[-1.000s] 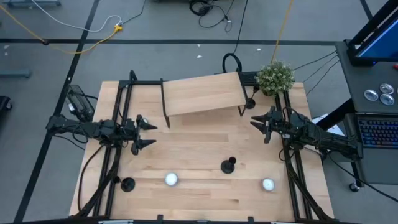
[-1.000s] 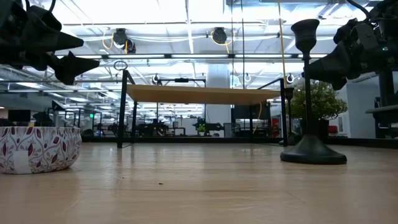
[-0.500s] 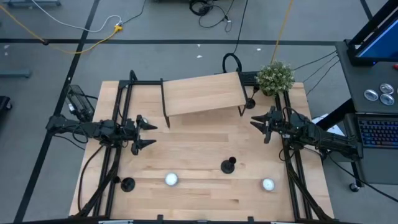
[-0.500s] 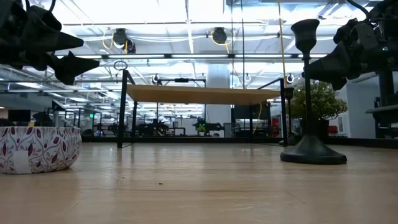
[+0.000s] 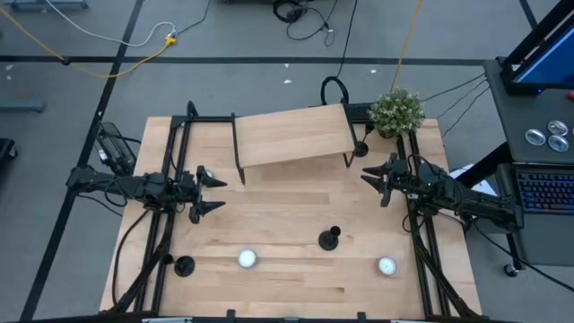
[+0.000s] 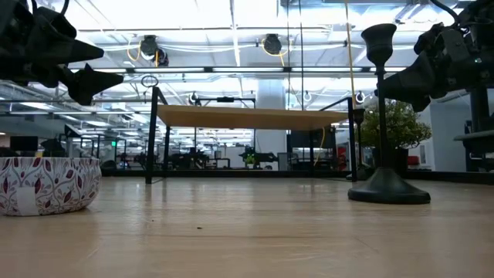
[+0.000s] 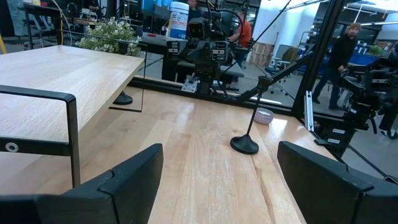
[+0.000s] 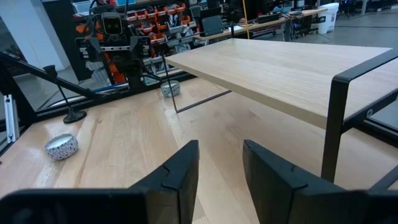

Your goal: Pick & Place candle stick holders

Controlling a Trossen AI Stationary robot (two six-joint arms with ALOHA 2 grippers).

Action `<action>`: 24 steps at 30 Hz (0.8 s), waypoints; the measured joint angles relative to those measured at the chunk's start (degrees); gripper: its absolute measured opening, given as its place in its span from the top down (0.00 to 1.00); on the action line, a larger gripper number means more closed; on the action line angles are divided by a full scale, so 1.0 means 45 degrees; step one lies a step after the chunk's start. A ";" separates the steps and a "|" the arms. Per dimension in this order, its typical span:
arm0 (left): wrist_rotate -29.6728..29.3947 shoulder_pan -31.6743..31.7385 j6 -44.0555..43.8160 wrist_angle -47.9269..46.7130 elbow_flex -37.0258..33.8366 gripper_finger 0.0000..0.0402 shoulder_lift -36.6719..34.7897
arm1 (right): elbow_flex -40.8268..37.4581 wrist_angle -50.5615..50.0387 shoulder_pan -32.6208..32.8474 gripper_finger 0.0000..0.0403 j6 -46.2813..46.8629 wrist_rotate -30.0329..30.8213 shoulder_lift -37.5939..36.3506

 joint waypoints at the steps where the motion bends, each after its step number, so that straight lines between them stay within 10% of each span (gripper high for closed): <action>1: 0.0000 -0.0004 0.0000 0.0004 0.0004 0.19 -0.0004 | -0.0003 0.0000 0.0002 0.71 0.0000 0.0000 -0.0003; 18: -0.0017 0.0000 -0.2639 0.2119 -0.0001 0.19 0.0000 | 0.0000 0.0004 0.0002 0.71 0.0000 0.0000 -0.0001; 24: -0.2223 0.0039 -0.2313 0.5022 0.0002 0.19 -0.0005 | -0.0003 0.0010 0.0005 0.71 0.0000 0.0000 0.0001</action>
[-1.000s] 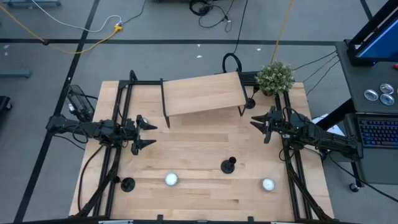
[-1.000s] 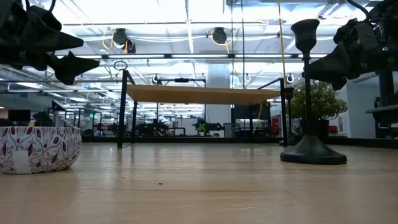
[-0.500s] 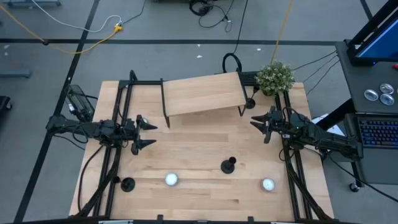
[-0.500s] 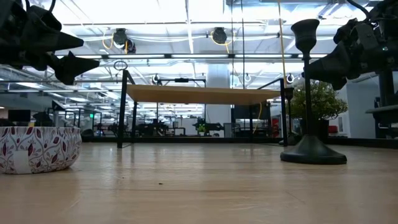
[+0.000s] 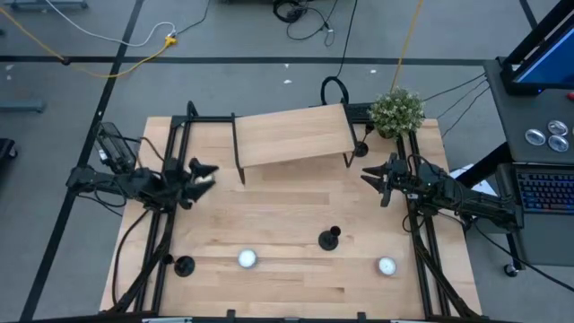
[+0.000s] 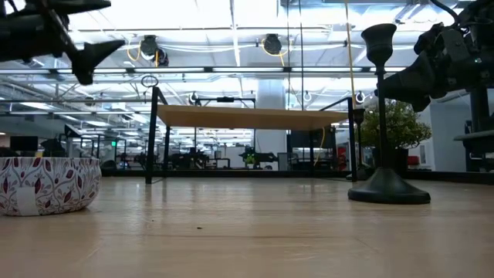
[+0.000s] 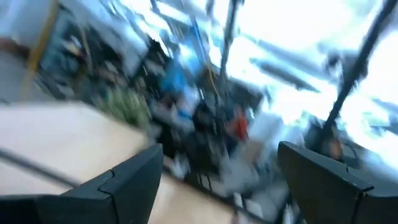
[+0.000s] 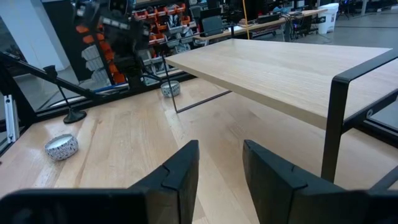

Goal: Pick & Place candle stick holders
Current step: Put the blue patterned scented candle on the shelf

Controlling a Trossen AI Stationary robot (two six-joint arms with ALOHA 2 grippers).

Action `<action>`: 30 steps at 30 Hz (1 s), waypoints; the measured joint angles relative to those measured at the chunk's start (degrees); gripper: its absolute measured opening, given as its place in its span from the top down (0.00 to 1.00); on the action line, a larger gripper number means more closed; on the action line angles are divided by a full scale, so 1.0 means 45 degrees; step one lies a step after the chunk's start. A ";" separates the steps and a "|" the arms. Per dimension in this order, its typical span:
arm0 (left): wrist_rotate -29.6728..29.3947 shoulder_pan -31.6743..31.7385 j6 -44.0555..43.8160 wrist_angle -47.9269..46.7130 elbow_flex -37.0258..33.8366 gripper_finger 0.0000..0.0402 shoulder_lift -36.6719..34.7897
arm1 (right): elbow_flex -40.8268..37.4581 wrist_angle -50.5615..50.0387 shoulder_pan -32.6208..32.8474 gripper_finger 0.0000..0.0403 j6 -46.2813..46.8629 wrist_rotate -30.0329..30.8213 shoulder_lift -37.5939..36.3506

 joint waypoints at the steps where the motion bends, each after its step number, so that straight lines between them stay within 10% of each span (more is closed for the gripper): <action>1: -0.0192 0.0000 0.0260 0.0320 0.0012 0.19 0.0000 | 0.0000 0.0000 0.0000 0.71 0.0000 0.0000 0.0000; 10: -0.0697 0.0000 0.1151 -0.4365 0.2748 0.19 0.0615 | 0.0004 0.0005 0.0000 0.71 0.0000 0.0063 -0.0004; 30: -0.1510 0.0000 -0.4332 -2.0685 1.0513 0.19 0.5998 | 0.0002 0.0007 -0.0002 0.71 0.0000 0.0094 -0.0003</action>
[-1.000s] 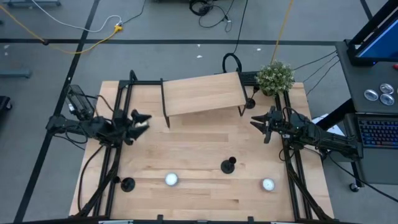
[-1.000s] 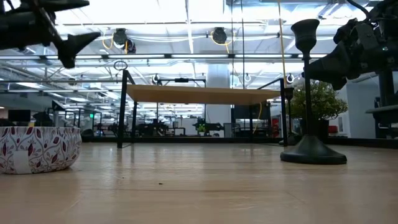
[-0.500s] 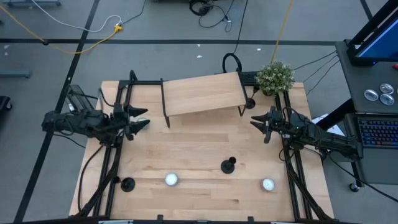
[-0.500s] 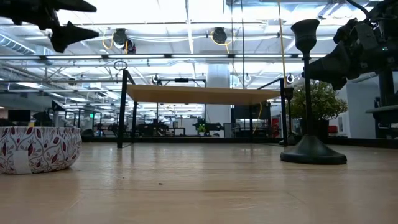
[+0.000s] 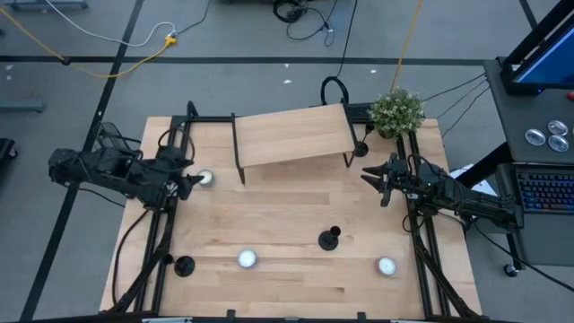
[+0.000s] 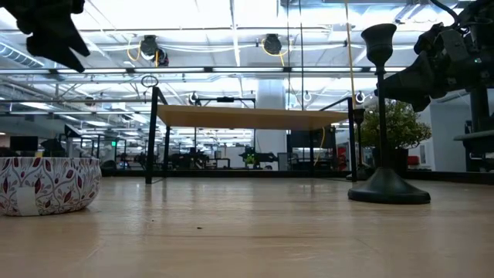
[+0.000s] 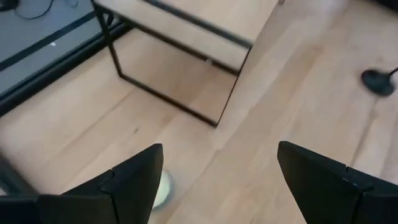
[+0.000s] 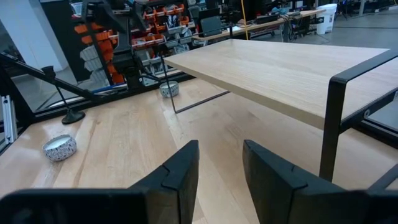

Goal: Pick & Place candle stick holders
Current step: Put the blue patterned scented candle on the shelf

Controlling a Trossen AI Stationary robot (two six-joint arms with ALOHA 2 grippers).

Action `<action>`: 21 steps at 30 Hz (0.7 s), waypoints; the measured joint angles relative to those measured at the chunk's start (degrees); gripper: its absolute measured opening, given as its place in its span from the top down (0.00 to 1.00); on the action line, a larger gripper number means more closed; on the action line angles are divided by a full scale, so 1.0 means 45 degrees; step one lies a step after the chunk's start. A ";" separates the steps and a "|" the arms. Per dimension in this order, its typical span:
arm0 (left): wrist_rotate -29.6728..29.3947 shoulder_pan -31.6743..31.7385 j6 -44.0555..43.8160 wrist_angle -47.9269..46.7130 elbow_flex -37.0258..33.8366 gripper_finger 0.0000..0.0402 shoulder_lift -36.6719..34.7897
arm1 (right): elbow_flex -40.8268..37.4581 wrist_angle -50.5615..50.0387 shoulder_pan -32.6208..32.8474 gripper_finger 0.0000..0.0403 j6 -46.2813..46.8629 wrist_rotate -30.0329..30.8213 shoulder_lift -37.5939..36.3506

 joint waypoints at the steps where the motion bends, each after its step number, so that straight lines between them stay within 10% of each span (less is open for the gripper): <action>1: 0.0017 0.0000 0.0041 -0.0073 -0.0005 0.19 0.0027 | 0.0001 -0.0001 0.0000 0.71 0.0000 -0.0002 0.0002; 21: -0.0287 0.0000 -0.0121 -0.0182 -0.0005 0.19 0.0167 | 0.0000 -0.0007 0.0000 0.71 0.0000 -0.0019 0.0003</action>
